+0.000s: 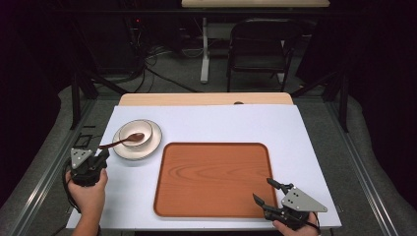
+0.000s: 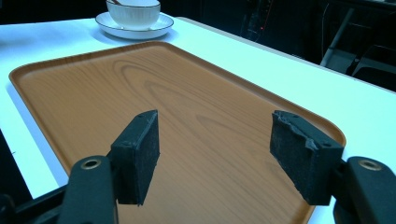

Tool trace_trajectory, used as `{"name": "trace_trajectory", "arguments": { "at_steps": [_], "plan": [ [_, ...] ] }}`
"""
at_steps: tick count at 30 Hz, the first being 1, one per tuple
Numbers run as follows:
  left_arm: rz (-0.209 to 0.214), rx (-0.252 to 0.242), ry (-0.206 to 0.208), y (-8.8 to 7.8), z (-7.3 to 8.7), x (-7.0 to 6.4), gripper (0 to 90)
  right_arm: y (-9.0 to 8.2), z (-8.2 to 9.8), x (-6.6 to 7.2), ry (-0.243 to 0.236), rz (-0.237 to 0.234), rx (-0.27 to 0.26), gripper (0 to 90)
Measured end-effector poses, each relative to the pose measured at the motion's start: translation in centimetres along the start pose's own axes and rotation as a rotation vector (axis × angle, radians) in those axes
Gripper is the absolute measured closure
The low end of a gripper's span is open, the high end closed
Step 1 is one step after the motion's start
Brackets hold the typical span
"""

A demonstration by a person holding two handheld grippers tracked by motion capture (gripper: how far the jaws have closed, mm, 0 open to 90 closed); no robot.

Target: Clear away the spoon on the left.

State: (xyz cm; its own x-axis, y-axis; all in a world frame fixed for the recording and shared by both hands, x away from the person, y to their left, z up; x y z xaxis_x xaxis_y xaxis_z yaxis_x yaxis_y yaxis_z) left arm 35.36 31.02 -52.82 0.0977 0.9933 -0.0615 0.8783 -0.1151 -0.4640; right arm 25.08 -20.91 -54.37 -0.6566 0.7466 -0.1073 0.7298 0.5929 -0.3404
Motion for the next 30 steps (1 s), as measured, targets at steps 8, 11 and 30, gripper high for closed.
{"name": "trace_trajectory", "arguments": {
  "at_steps": [8,11,30],
  "plan": [
    [-0.023,-0.003,-0.012,0.4,-1.0,0.8,90.0,0.0,0.0,0.0,-0.001,0.000,0.001,32.7],
    [-0.032,-0.002,-0.015,0.7,-1.4,1.1,90.0,0.0,0.0,0.0,0.000,0.000,0.001,32.8],
    [-0.097,0.023,-0.018,2.6,-3.3,2.3,89.9,0.0,0.0,0.0,0.001,-0.002,0.003,33.1]
  ]
}}
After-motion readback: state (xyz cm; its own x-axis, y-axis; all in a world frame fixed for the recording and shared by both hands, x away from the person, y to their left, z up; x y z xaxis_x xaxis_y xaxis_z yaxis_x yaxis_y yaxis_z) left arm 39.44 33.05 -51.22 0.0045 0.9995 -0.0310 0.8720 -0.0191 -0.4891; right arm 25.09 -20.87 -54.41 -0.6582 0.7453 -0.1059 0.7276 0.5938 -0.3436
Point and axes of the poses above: each handheld gripper's, and its own axes: y roughly forward along the jaws, z roughly out of its underside, x roughly to its left, the point moved 5 cm from there along y, roughly forward along the jaws, and after that the axes turned 2 degrees about x, right-handed, at the moved point
